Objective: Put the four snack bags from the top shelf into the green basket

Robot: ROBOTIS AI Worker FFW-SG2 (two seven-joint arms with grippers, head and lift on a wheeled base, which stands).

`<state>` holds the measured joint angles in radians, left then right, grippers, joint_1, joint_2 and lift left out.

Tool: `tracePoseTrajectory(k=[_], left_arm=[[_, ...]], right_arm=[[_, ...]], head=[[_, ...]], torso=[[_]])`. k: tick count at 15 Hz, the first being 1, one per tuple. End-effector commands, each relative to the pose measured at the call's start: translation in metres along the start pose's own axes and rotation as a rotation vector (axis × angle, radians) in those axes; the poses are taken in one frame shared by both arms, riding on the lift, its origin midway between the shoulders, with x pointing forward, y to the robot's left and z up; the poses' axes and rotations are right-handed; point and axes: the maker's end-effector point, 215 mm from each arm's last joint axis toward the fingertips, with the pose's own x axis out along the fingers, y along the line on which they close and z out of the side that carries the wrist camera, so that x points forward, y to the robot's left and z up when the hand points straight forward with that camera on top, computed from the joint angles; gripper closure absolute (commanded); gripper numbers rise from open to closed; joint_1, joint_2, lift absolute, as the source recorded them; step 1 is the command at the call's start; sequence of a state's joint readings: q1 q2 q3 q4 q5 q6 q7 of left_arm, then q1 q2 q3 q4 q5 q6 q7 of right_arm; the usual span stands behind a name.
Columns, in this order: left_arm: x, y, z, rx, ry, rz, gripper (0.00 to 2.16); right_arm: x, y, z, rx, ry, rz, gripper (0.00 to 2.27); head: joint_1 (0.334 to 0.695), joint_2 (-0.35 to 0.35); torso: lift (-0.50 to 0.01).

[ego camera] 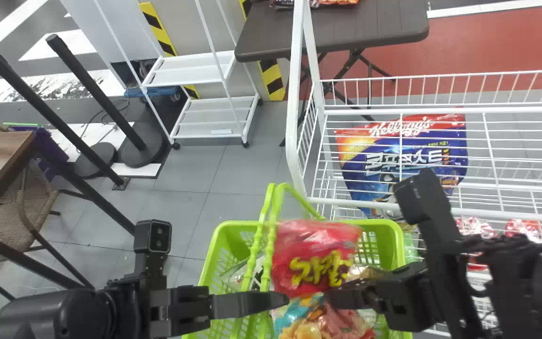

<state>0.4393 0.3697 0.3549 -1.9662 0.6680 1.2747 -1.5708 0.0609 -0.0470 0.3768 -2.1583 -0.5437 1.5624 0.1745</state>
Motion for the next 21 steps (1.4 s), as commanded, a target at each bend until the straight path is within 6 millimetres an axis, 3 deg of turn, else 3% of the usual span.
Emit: tracePoseTrajectory(k=[1, 3, 5, 6, 7, 8, 9, 10, 12, 14, 16, 18, 19, 21], left_arm=[[0.006, -0.004, -0.001, -0.002, 0.013, -0.028, 2.15], [0.013, -0.006, -0.005, -0.009, 0.027, -0.042, 2.15], [0.017, -0.008, -0.008, -0.019, 0.039, -0.054, 2.15], [0.019, -0.009, -0.009, -0.02, 0.048, -0.059, 2.15], [0.02, -0.01, -0.01, -0.021, 0.051, -0.061, 2.15], [0.019, -0.01, -0.01, -0.022, 0.052, -0.062, 2.15], [0.018, -0.01, -0.01, -0.024, 0.056, -0.059, 2.15], [0.016, -0.01, -0.01, -0.026, 0.056, -0.054, 2.15], [0.014, -0.01, -0.011, -0.026, 0.056, -0.053, 2.15], [0.01, -0.01, -0.009, -0.028, 0.055, -0.047, 2.15], [0.006, -0.011, -0.007, -0.024, 0.05, -0.045, 2.15], [0.001, -0.011, -0.003, -0.018, 0.038, -0.039, 2.15], [0.0, -0.011, -0.002, -0.019, 0.036, -0.04, 2.15], [0.0, -0.011, -0.002, -0.021, 0.037, -0.04, 2.15]], right_arm=[[0.021, 0.002, 0.006, -0.007, 0.015, 0.018, 2.25], [0.038, 0.008, 0.029, -0.025, -0.03, 0.032, 2.25], [0.054, 0.018, 0.033, -0.047, 0.007, 0.06, 2.25], [0.058, 0.02, 0.034, -0.064, 0.023, 0.059, 2.09], [0.06, 0.02, 0.034, -0.07, 0.033, 0.058, 1.67], [0.061, 0.022, 0.029, -0.077, 0.055, 0.06, 0.6], [0.059, 0.024, 0.02, -0.074, 0.084, 0.068, 0.0], [0.053, 0.026, 0.013, -0.069, 0.094, 0.074, 0.0], [0.022, 0.025, 0.013, -0.059, 0.067, 0.077, 0.03], [-0.025, 0.017, 0.047, -0.067, -0.071, 0.063, 0.04], [-0.075, -0.006, 0.063, -0.058, -0.193, -0.006, 0.04], [-0.144, -0.053, 0.077, 0.0, -0.348, -0.141, 0.04], [-0.167, -0.08, 0.075, 0.039, -0.385, -0.21, 0.04], [-0.205, -0.159, 0.055, 0.124, -0.385, -0.429, 0.04]], head=[[0.695, 0.35], [0.695, 0.35], [0.695, 0.35], [0.695, 0.35], [0.695, 0.35], [0.695, 0.35], [0.695, 0.35], [0.695, 0.35], [0.695, 0.35], [0.695, 0.35], [0.695, 0.35], [0.695, 0.35], [0.695, 0.35], [0.695, 0.324]], torso=[[0.0], [0.0], [0.0], [0.0], [0.0], [0.0], [0.0], [0.0], [0.0], [0.0], [0.0], [0.0], [0.0], [0.0]])
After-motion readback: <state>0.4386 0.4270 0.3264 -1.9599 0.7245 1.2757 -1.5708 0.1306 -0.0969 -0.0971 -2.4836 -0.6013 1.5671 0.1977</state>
